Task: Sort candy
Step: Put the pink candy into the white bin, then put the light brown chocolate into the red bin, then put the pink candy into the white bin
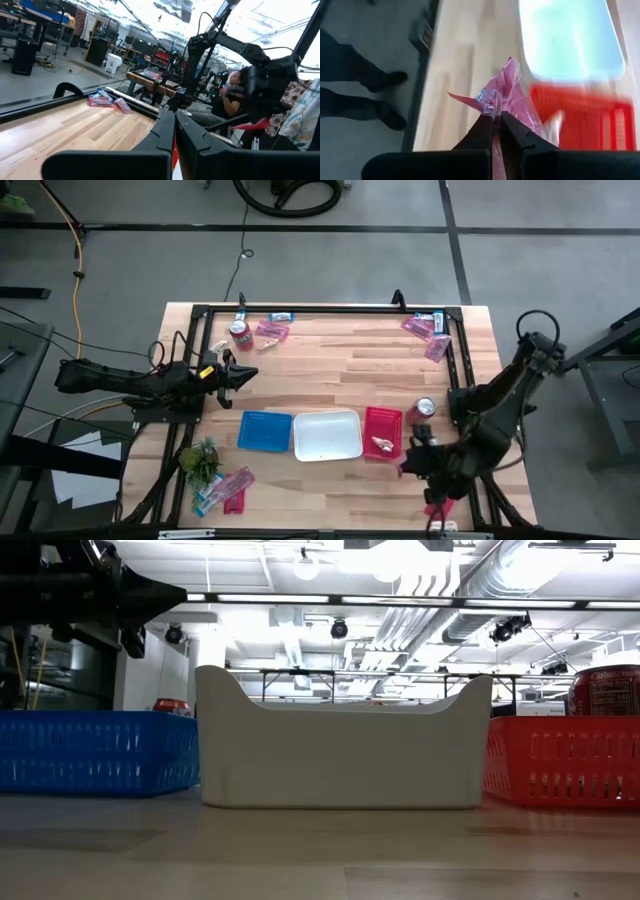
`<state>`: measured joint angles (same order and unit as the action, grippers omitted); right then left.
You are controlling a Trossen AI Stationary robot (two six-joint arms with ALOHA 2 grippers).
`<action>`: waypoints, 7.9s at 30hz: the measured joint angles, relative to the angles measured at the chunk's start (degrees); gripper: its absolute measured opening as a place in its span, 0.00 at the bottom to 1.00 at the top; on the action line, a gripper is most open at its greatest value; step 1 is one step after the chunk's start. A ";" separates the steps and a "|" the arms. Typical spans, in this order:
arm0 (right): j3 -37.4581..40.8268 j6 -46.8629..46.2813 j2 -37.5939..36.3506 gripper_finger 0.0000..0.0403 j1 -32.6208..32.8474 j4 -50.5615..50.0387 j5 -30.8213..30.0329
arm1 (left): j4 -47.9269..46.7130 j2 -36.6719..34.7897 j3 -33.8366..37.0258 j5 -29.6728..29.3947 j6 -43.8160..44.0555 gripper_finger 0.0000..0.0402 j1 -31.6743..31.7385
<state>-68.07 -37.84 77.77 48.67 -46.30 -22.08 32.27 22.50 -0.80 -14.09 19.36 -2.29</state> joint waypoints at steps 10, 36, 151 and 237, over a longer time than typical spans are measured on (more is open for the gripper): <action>0.11 23.95 6.06 0.00 -15.79 18.63 7.02 | -0.02 -0.02 0.00 0.00 -0.01 0.00 -0.01; -9.94 15.07 27.03 0.14 -27.90 13.51 10.34 | 0.00 0.00 -0.01 0.00 -0.01 0.00 0.00; 12.83 21.26 -27.64 0.55 -59.50 20.88 28.03 | -60.02 62.04 -78.80 12.13 -6.06 0.00 -2.18; 12.85 14.38 -21.17 0.55 -54.13 22.55 23.29 | -83.14 60.99 -61.28 20.60 39.57 0.53 -41.81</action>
<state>-55.22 -23.46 56.60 -5.45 -23.74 1.21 -50.87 83.49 -62.09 6.52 58.93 -44.10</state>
